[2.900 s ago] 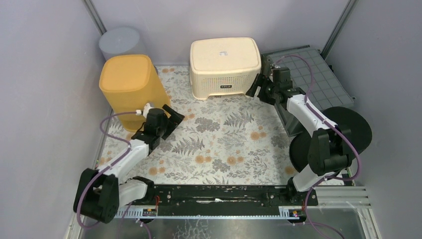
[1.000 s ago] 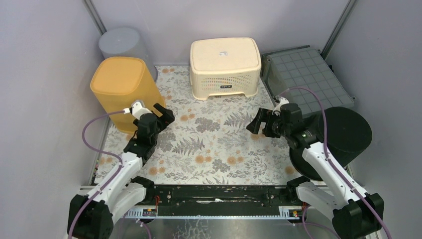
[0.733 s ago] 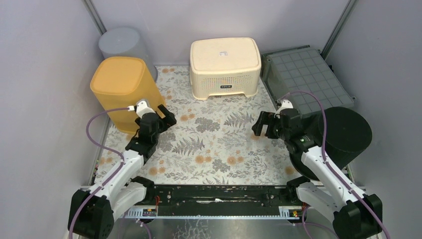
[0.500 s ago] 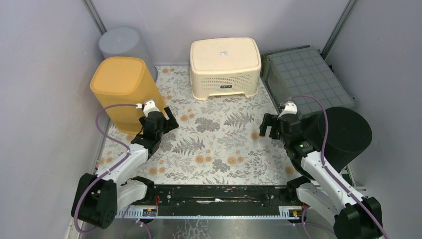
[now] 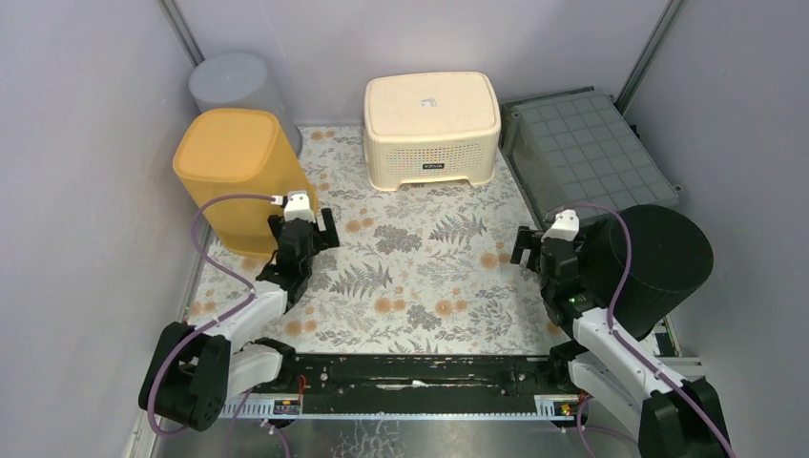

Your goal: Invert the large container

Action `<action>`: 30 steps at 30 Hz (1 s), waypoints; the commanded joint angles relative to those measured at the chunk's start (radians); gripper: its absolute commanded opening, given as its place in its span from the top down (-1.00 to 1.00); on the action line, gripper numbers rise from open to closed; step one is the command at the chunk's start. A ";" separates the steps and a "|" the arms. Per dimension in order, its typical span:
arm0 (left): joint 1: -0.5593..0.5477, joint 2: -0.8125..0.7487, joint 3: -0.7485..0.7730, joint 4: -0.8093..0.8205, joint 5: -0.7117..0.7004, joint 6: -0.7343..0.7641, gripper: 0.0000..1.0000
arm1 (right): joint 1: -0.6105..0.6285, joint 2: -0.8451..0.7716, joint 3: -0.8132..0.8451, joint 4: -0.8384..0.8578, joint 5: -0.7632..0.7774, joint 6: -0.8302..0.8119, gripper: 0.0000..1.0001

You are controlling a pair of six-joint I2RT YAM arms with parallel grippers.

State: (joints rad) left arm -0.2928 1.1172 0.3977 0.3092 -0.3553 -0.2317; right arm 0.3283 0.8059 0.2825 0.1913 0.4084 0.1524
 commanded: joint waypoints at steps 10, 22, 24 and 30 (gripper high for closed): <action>0.077 0.136 -0.165 0.547 -0.025 0.204 -1.00 | -0.115 0.283 -0.031 0.478 0.056 -0.046 -0.98; 0.201 0.193 -0.165 0.663 0.152 0.118 -1.00 | -0.157 0.499 -0.053 0.771 0.094 -0.071 -0.98; 0.202 0.179 -0.171 0.658 0.149 0.102 -1.00 | -0.157 0.517 -0.053 0.811 0.101 -0.107 -0.98; 0.206 0.178 -0.207 0.737 0.131 0.124 -1.00 | -0.163 0.532 -0.100 0.937 0.142 -0.136 -0.98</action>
State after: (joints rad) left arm -0.0971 1.2991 0.2111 0.8860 -0.2169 -0.1200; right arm 0.2070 1.3182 0.1902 0.8959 0.4355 0.0822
